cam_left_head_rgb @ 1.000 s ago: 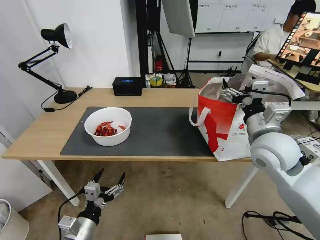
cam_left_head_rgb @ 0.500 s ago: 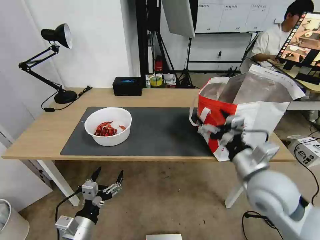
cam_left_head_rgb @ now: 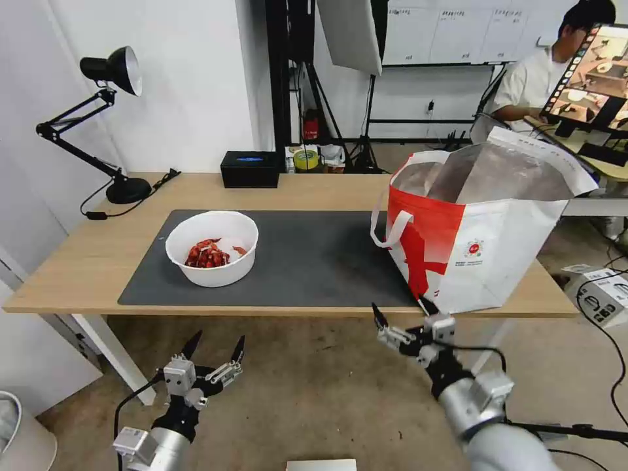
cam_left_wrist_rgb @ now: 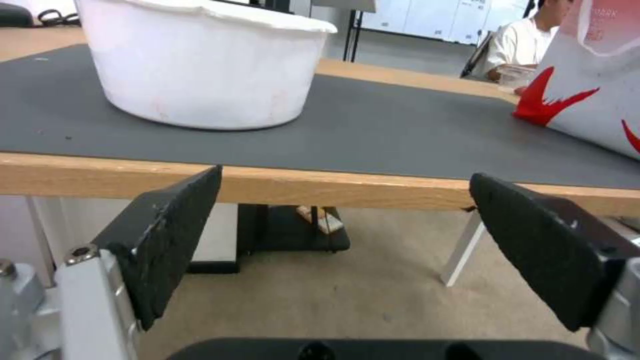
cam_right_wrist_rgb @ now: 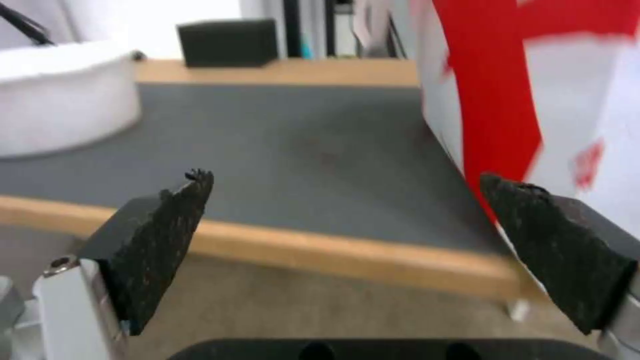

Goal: Pick up the trash from the table and place it into the takeout bag.

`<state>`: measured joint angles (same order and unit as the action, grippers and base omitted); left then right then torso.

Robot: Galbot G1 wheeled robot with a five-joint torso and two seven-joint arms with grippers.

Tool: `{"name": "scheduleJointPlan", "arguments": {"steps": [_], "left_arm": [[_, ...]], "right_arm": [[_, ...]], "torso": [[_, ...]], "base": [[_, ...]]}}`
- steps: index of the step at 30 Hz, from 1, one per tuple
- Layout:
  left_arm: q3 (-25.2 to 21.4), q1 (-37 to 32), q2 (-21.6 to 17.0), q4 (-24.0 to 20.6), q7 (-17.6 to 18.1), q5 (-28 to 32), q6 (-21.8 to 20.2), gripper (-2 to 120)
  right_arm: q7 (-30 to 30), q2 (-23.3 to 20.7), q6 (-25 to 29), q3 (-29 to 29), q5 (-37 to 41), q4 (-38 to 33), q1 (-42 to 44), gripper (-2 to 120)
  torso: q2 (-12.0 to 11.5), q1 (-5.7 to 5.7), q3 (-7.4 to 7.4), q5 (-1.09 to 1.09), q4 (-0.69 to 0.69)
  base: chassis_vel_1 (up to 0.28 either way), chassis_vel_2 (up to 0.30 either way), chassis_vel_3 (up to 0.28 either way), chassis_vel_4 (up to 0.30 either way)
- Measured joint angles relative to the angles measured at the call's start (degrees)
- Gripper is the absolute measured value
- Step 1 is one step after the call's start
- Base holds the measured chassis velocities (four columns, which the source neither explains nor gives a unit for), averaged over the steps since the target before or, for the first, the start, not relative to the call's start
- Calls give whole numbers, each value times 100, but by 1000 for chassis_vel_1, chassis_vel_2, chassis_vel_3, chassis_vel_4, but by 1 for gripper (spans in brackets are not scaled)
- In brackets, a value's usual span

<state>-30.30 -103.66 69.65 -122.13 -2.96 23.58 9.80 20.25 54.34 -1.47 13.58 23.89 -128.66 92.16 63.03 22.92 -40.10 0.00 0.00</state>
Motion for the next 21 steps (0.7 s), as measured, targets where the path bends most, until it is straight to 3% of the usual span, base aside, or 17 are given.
{"name": "scheduleJointPlan", "arguments": {"steps": [21], "left_arm": [[-84, 124, -208, 101, 126, 178, -19, 100]], "right_arm": [[255, 247, 121, -214, -204, 429, 44, 100]], "torso": [[0, 0, -1, -1, 0]], "base": [[0, 0, 0, 0]]}}
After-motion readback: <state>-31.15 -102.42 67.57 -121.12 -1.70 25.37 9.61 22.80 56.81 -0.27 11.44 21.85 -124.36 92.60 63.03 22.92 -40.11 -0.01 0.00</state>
